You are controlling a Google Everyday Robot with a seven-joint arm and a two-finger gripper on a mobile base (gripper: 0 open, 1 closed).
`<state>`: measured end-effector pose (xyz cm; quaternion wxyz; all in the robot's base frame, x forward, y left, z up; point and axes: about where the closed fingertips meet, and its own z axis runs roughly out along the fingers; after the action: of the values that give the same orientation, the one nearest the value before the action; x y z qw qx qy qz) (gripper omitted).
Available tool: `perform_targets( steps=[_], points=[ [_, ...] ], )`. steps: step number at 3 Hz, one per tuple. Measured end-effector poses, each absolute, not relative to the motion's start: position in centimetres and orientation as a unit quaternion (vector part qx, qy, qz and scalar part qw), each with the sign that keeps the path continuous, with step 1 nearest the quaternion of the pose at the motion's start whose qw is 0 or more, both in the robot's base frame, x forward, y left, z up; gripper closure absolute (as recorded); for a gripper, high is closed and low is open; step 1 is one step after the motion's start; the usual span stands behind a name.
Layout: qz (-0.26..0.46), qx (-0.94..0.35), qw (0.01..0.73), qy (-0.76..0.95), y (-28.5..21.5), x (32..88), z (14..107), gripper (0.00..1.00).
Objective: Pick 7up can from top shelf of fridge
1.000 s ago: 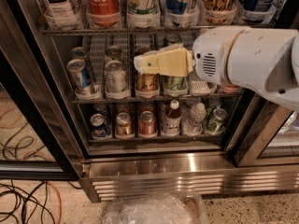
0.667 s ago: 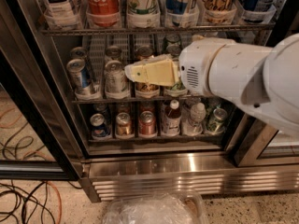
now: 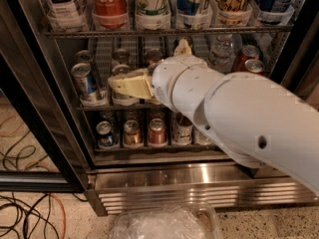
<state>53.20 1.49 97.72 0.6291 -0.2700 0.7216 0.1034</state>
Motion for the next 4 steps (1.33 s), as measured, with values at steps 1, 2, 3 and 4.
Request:
perform_targets(
  steps=[1, 2, 3, 4],
  points=[
    [0.088, -0.234, 0.662, 0.706, 1.2, 55.1, 97.0, 0.00],
    [0.104, -0.206, 0.680, 0.696, 3.5, 54.4, 94.1, 0.00],
    [0.105, -0.201, 0.700, 0.677, 5.8, 53.6, 95.9, 0.00],
    [0.105, -0.201, 0.700, 0.677, 5.8, 53.6, 95.9, 0.00]
  ],
)
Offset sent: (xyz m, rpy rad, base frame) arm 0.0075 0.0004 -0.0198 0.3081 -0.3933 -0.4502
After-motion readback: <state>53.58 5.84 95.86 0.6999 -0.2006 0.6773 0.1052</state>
